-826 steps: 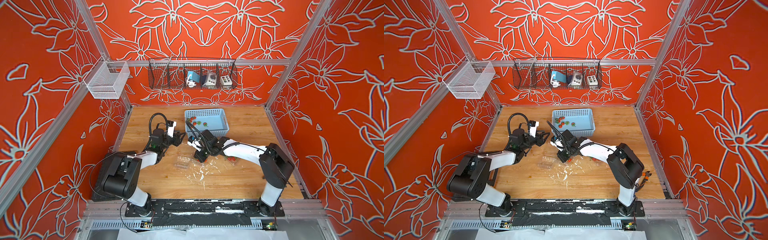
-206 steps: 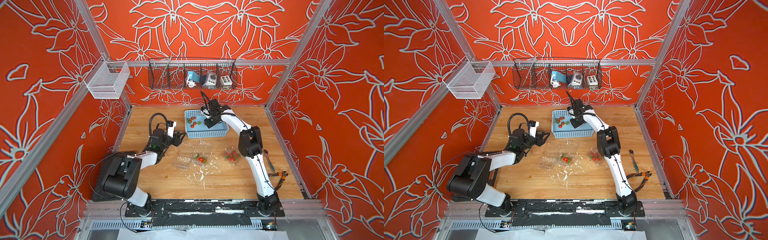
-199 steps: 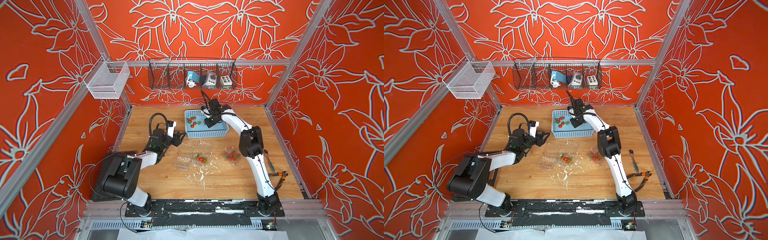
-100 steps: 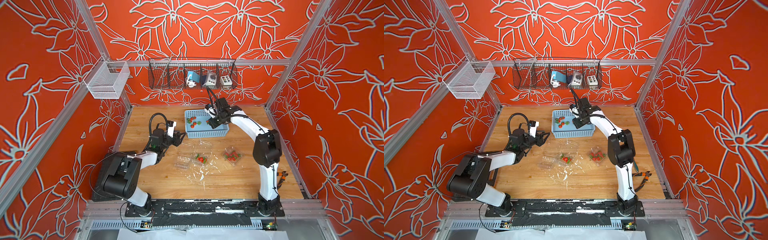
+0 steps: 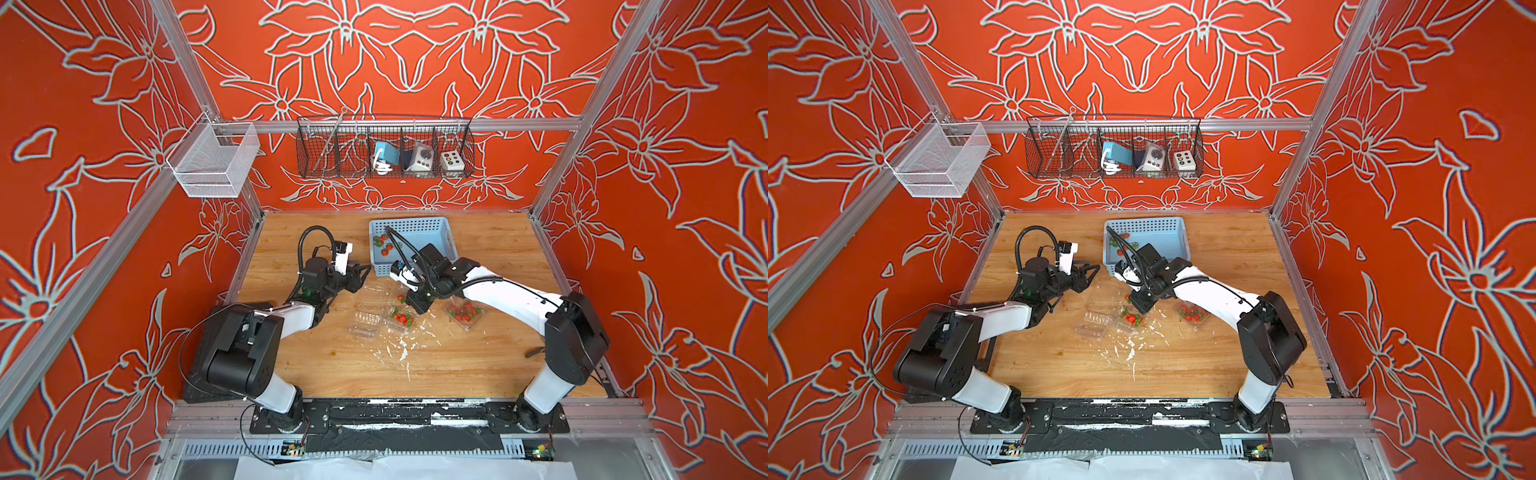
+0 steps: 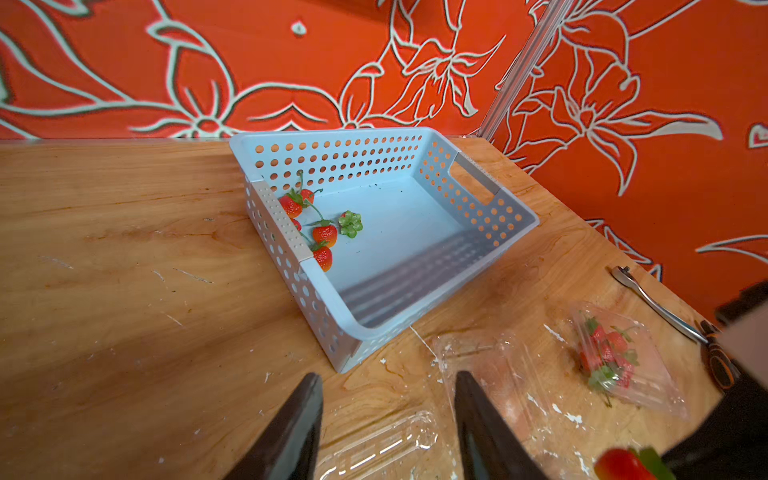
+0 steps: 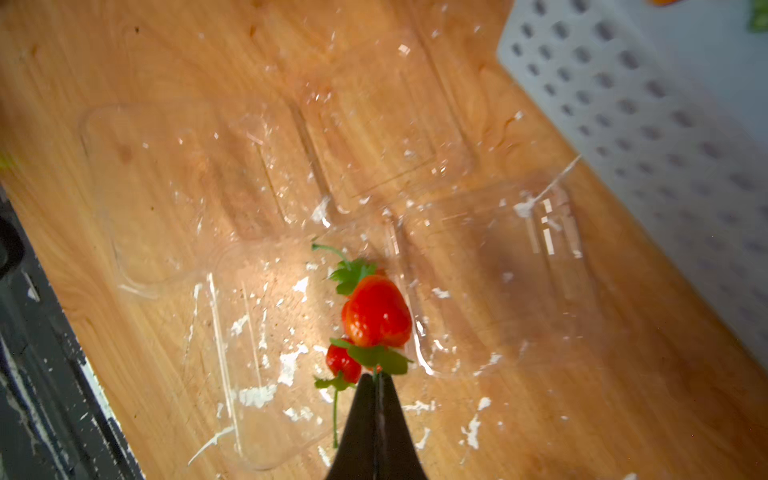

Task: Pack strawberries into containers
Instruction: Place the strawberry in the packing box.

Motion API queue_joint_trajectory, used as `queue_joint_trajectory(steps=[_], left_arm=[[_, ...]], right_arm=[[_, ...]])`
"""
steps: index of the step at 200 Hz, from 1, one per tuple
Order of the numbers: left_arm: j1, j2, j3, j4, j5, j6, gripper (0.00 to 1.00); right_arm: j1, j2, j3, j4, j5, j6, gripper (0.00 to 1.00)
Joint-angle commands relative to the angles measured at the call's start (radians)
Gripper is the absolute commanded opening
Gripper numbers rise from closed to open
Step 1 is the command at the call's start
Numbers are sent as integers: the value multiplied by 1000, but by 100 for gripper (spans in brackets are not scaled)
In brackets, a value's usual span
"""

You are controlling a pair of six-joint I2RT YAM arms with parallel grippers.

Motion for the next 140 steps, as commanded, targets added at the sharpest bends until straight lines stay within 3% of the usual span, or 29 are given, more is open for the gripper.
queue_joint_trajectory(steps=[1,52,64,82,98,140], left_arm=[[1,-27,-11,16,12,3,51],[0,-28,-12,14,10,4,51],[1,-28,-11,14,9,5,51],[1,-24,-10,16,10,6,51],[1,-21,-9,16,12,3,51],[1,-21,-8,13,9,5,51]], right_arm=[[31,-16,-17,-10,-5,-2,0],[93,64,21,-47,65,-18,7],[99,74,28,-57,75,-24,13],[100,74,28,-52,88,-26,28],[100,71,45,-64,94,-29,34],[81,18,105,-40,178,-17,38]])
